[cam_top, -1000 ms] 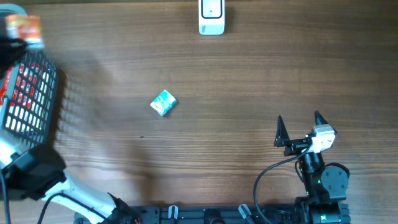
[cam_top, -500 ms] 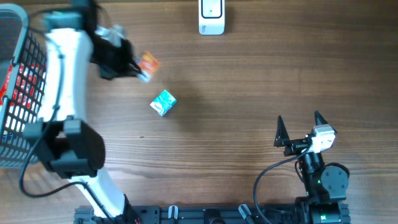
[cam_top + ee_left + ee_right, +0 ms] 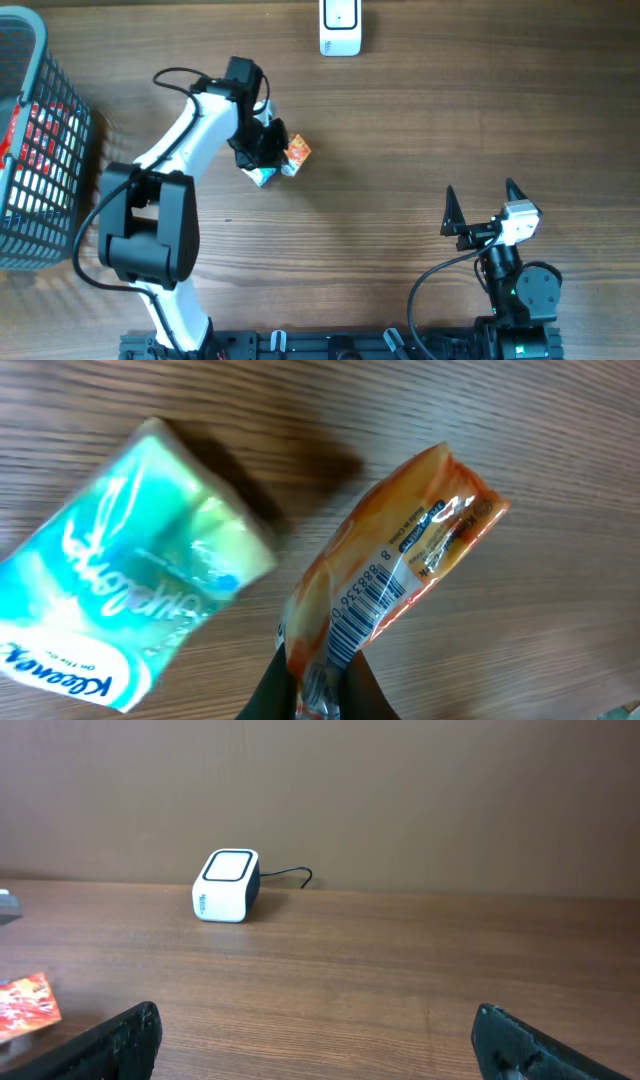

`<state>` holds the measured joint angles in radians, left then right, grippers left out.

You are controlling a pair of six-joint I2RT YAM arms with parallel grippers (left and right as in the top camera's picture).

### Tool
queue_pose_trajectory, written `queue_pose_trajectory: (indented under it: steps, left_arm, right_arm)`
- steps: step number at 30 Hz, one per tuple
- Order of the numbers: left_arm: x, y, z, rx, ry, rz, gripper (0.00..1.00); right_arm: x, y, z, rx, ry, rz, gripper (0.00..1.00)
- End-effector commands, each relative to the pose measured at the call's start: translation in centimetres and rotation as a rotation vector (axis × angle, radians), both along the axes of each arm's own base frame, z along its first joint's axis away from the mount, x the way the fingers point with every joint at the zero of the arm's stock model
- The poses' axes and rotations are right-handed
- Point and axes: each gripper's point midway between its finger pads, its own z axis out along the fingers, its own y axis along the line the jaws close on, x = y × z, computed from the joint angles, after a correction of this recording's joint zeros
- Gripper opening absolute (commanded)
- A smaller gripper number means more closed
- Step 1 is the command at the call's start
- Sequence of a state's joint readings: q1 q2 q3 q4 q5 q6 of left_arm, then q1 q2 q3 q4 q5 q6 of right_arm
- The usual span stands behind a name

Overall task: Scan the item barcode
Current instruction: 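Place the orange box beside the teal box and open the left gripper, then reach the left gripper back into the basket toward the red bag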

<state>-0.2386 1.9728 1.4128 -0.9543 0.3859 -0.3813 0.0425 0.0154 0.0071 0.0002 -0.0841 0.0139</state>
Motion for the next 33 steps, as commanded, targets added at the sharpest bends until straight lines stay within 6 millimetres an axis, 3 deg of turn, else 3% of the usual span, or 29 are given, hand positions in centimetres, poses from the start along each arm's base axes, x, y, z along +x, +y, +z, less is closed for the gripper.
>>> queue_pose_trajectory:
  steps: [1, 4, 5, 6, 7, 8, 12, 15, 17, 19, 21, 23, 25, 28, 31, 33]
  left_arm:
    - [-0.2, -0.9, 0.2, 0.008, 0.011, 0.037, 0.04]
    - [-0.4, -1.3, 0.2, 0.010, 0.019, 0.049, 0.11]
    - [-0.4, -1.3, 0.2, 0.010, 0.019, 0.049, 0.20]
    - [-0.4, -1.3, 0.1, 0.011, 0.019, 0.049, 0.31]
    - [-0.4, -1.2, 0.1, 0.018, 0.017, 0.049, 0.55]
    - [-0.3, -1.0, 0.0, 0.026, 0.015, 0.050, 0.69]
    - [0.0, -0.2, 0.2, 0.045, 0.007, 0.061, 0.83]
    - [1.0, 1.0, 1.8, 0.043, 0.004, 0.096, 0.89]
    - [1.8, 2.1, 4.2, 0.042, -0.005, 0.114, 0.89]
    - [2.7, 2.9, 6.9, 0.038, -0.038, 0.112, 0.81]
    - [4.1, 4.5, 10.9, 0.066, -0.104, 0.142, 0.81]
    - [5.3, 6.3, 14.6, 0.112, -0.195, 0.168, 0.83]
    - [6.3, 8.0, 18.5, 0.163, -0.305, 0.187, 0.93]
    - [7.4, 12.0, 23.6, 0.304, -0.460, 0.271, 0.98]
    - [7.4, 16.6, 27.2, 0.437, -0.563, 0.381, 1.00]
    - [7.0, 19.3, 28.4, 0.496, -0.587, 0.450, 1.00]
  right_arm:
    - [0.0, -0.2, 0.1, 0.012, -0.007, -0.010, 1.00]
    - [0.0, -0.2, 0.1, 0.013, -0.007, -0.010, 1.00]
    - [0.0, -0.2, 0.1, 0.013, -0.007, -0.010, 1.00]
    - [0.0, -0.2, 0.1, 0.013, -0.007, -0.010, 1.00]
    - [0.0, -0.2, 0.1, 0.013, -0.007, -0.010, 1.00]
    - [0.0, -0.2, 0.1, 0.013, -0.007, -0.010, 1.00]
    - [0.0, -0.2, 0.1, 0.012, -0.007, -0.010, 1.00]
    - [0.0, -0.2, 0.1, 0.013, -0.007, -0.010, 1.00]
    - [0.0, -0.2, 0.1, 0.012, -0.007, -0.010, 1.00]
    - [0.0, -0.2, 0.1, 0.012, -0.007, -0.010, 1.00]
    - [0.0, -0.2, 0.1, 0.013, -0.007, -0.010, 1.00]
    - [0.0, -0.2, 0.1, 0.013, -0.007, -0.010, 1.00]
    - [0.0, -0.2, 0.1, 0.013, -0.007, -0.010, 1.00]
    - [0.0, -0.2, 0.1, 0.012, -0.007, -0.010, 1.00]
    - [0.0, -0.2, 0.1, 0.013, -0.007, -0.010, 1.00]
    - [0.0, -0.2, 0.1, 0.013, -0.007, -0.010, 1.00]
